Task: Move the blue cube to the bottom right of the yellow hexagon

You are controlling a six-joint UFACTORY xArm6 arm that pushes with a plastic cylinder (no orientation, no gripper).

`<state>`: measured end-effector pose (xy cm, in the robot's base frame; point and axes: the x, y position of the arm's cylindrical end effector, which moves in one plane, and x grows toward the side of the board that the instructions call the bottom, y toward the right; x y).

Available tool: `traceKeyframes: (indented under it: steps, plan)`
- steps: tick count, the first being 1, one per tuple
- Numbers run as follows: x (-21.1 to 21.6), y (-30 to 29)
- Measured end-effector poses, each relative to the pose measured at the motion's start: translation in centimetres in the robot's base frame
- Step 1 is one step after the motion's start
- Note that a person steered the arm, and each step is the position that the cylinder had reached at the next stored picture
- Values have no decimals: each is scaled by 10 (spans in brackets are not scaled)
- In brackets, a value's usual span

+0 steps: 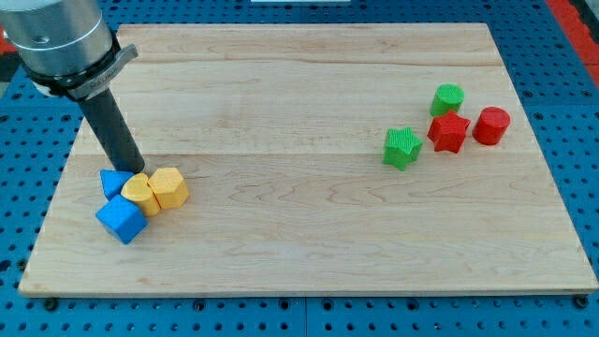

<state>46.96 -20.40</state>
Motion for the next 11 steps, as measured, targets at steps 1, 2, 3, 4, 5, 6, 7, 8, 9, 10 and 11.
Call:
traceKeyframes:
  steps: [1, 2, 3, 4, 5, 6, 7, 8, 9, 10, 11]
  plan:
    - [-2, 0]
    - [1, 2]
    - [4, -53]
    - [49, -65]
    - [86, -5]
    - [73, 47]
    - [71, 76]
    - [78, 97]
    - [78, 135]
    - [51, 180]
    - [73, 256]
